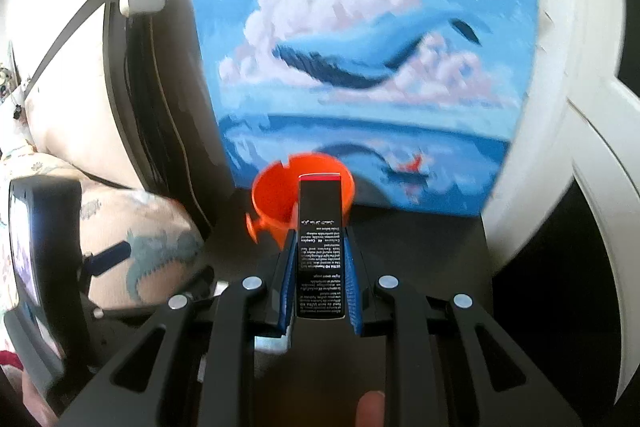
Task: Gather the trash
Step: 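Lift the black box with the right gripper toward the orange bucket, then hold the black box over the bucket rim and open the right gripper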
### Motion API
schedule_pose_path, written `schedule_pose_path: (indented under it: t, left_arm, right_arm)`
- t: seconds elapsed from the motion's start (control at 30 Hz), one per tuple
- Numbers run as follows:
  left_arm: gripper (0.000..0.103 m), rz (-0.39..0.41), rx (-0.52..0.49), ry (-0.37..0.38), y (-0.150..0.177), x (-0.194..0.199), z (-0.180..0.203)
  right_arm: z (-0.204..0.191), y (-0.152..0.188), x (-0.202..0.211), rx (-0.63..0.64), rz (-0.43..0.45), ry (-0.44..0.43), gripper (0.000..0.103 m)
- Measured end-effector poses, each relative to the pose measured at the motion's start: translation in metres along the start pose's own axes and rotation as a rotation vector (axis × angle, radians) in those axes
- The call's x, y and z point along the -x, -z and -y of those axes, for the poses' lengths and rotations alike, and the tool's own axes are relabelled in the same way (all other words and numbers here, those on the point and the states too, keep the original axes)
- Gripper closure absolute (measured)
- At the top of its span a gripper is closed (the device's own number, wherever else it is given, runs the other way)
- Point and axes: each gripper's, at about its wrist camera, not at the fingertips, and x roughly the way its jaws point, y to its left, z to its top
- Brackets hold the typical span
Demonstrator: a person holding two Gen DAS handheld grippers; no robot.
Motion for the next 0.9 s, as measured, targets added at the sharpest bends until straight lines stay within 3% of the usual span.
schedule_pose_path:
  t: [0.33, 0.67, 0.9]
  left_arm:
    - [0.006, 0.031, 0.017, -0.051, -0.038, -0.033, -0.01]
    - [0.006, -0.025, 0.038, -0.044, -0.032, -0.084, -0.016]
    - [0.006, -0.06, 0.047, -0.047, -0.026, -0.093, -0.022]
  right_arm:
    - [-0.008, -0.04, -0.07, 0.037, -0.051, -0.01, 0.081]
    - [-0.013, -0.04, -0.131, 0.052, -0.134, -0.015, 0.081]
    - [-0.011, -0.033, -0.152, 0.055, -0.173, -0.009, 0.08]
